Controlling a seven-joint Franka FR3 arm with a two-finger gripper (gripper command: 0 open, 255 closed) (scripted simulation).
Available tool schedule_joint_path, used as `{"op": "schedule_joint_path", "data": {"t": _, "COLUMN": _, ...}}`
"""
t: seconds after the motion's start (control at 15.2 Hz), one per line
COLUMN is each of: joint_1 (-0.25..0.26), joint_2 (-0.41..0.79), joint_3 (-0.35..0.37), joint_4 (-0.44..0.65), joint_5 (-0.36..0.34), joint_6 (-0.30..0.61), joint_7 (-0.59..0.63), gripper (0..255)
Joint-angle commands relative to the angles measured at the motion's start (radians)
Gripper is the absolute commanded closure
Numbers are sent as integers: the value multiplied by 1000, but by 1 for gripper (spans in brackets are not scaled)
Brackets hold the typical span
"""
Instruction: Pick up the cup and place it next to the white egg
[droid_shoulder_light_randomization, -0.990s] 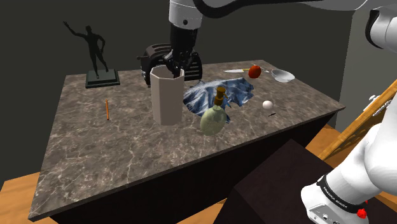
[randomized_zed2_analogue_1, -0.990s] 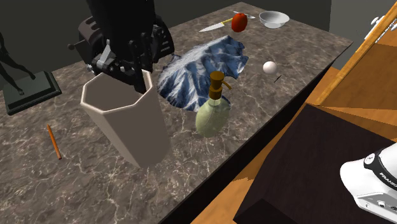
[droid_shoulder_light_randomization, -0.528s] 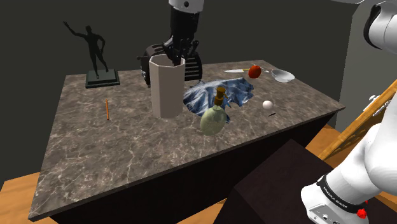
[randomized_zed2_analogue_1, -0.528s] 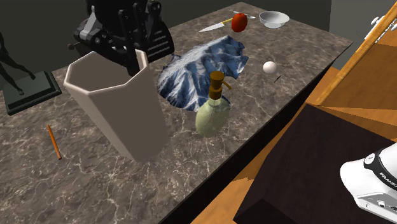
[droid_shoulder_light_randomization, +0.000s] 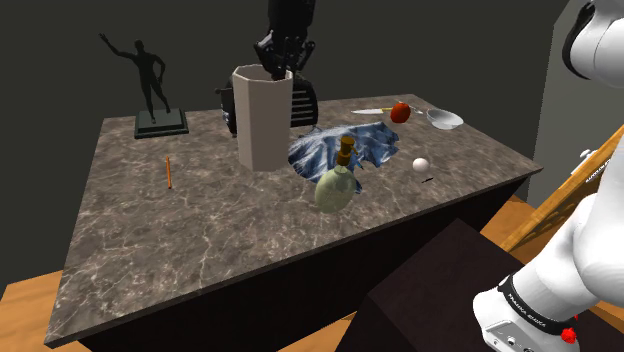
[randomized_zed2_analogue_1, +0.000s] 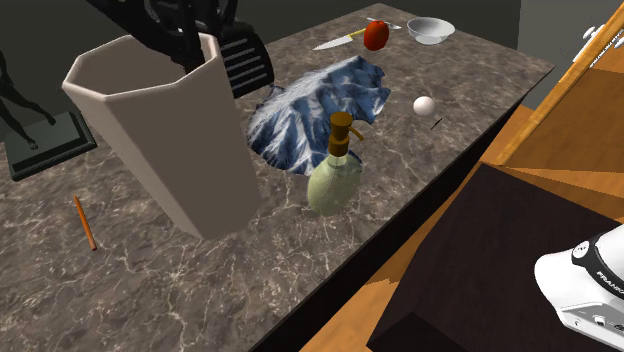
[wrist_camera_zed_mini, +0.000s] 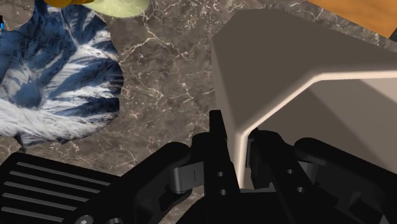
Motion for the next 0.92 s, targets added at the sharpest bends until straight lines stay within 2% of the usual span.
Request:
{"op": "schedule_joint_path", "data": {"t": 0.0, "joint_1": -21, "joint_2": -32, "joint_3": -4, "joint_4": -32, "joint_5": 16, "joint_6": 4, "joint_7": -21, "gripper": 255}}
{"op": "schedule_joint_path", "data": {"t": 0.4, "joint_1": -142, "joint_2": -233, "joint_3": -50, "joint_4": -281, "joint_5": 114, "joint_6": 71, "joint_7": -170, "gripper": 255}}
{"op": "schedule_joint_path", "data": {"t": 0.86, "joint_1": -228, "joint_2": -407, "joint_3": -141, "joint_4": -475, "joint_5": 185, "joint_6": 101, "joint_7": -354, "gripper": 255}}
